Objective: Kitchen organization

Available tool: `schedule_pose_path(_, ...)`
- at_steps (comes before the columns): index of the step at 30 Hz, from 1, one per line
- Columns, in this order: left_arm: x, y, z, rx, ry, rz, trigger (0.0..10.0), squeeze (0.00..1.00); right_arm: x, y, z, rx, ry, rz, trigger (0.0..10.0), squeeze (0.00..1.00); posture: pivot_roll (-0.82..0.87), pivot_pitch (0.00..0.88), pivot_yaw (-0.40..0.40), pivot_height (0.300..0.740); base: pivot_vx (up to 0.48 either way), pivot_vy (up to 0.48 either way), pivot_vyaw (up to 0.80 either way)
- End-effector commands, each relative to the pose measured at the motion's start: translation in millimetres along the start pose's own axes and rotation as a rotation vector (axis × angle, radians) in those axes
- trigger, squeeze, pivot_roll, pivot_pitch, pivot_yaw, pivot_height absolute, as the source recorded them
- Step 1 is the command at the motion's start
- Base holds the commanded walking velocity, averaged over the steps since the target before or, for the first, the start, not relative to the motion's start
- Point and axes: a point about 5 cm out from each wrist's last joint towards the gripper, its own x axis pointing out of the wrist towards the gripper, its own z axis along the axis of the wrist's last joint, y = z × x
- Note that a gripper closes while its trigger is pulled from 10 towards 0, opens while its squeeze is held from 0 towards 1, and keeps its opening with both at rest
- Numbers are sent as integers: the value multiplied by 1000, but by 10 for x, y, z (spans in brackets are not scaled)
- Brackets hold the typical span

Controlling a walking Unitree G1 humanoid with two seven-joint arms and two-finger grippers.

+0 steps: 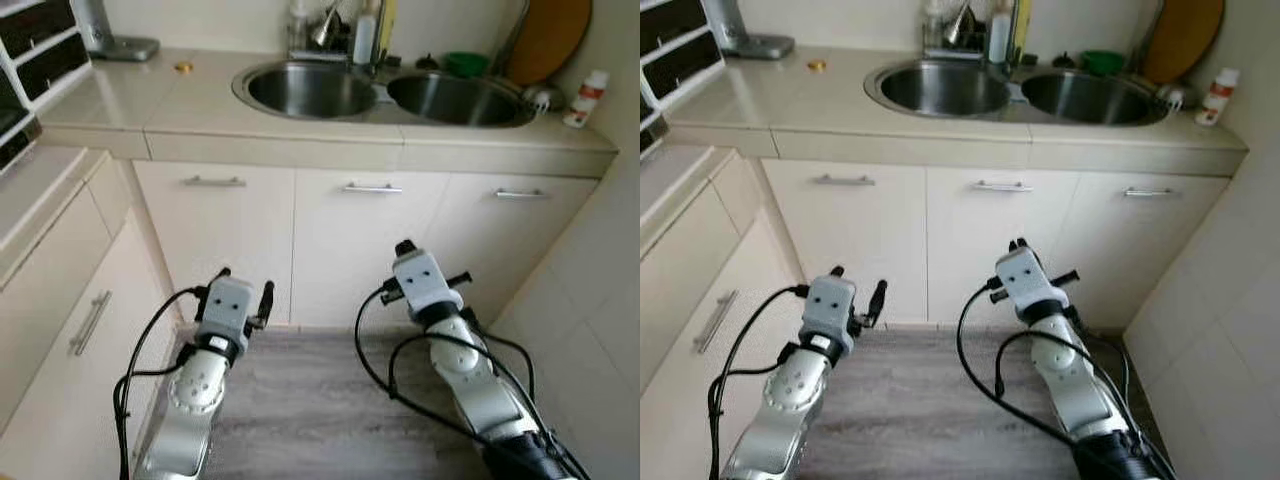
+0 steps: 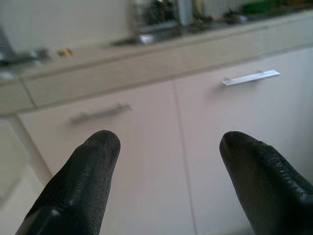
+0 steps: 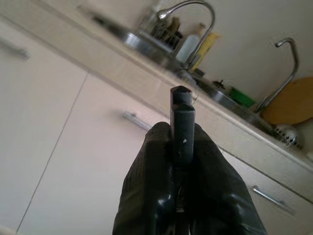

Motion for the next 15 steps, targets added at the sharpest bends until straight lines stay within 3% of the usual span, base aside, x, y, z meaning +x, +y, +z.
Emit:
schedule_pose_path(1,60,47,179,28,-87,15,10000,0,63,-157,148,52,-55,-75,10000,0,88,0,-91,740,379,0,0)
schedule_pose_path(3,82,60,245,37,-114,15,10000,0,90,-213,208,69,-70,-96,10000,0,88,0,-91,740,379,0,0)
schedule_pose_path(4,160,105,479,50,-209,19,10000,0,198,-439,512,58,-177,-162,10000,0,81,0,-85,740,371,0,0)
schedule_pose_path(11,260,126,680,58,-283,19,10000,0,304,-657,904,5,-333,-218,10000,0,78,0,-82,740,363,0,0)
schedule_pose_path(15,252,110,654,67,-273,12,10000,0,314,-652,883,3,-327,-218,10000,0,84,0,-85,740,338,0,0)
